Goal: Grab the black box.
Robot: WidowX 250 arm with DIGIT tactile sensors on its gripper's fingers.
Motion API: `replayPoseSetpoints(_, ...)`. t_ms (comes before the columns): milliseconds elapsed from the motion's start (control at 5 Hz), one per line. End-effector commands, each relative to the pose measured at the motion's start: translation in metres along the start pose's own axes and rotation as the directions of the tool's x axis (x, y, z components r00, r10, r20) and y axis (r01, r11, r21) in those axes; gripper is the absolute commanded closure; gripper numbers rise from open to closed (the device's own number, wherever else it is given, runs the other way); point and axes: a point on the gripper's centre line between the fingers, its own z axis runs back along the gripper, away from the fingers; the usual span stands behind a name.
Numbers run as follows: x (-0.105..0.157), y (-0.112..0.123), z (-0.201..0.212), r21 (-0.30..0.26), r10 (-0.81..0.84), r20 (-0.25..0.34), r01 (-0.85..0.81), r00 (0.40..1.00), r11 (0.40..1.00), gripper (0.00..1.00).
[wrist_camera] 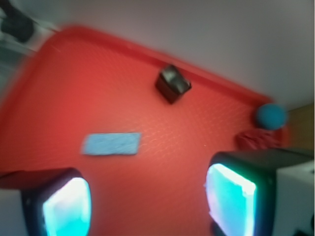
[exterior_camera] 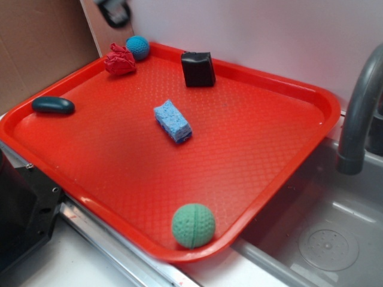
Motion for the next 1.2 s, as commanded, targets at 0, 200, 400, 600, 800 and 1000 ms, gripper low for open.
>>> replayPoseSetpoints(0, 0.051, 0.037, -0.03, 0.042, -0.12, 0.058, 0.118, 0.991, 0.992, 0.0)
replayPoseSetpoints(200, 0.068, 0.044, -0.046, 0.027, -0.213, 0.086, 0.212, 0.973, 0.977, 0.0)
replayPoseSetpoints(400, 0.078, 0.05, -0.064, 0.021, -0.278, 0.132, 0.277, 0.952, 0.961, 0.0)
replayPoseSetpoints(600, 0.076, 0.049, -0.077, 0.045, -0.316, 0.221, 0.314, 0.923, 0.948, 0.0)
replayPoseSetpoints(800, 0.074, 0.049, -0.094, 0.073, -0.327, 0.241, 0.319, 0.914, 0.945, 0.0)
replayPoseSetpoints(1000, 0.072, 0.045, -0.1, 0.04, -0.318, 0.264, 0.319, 0.91, 0.947, 0.0)
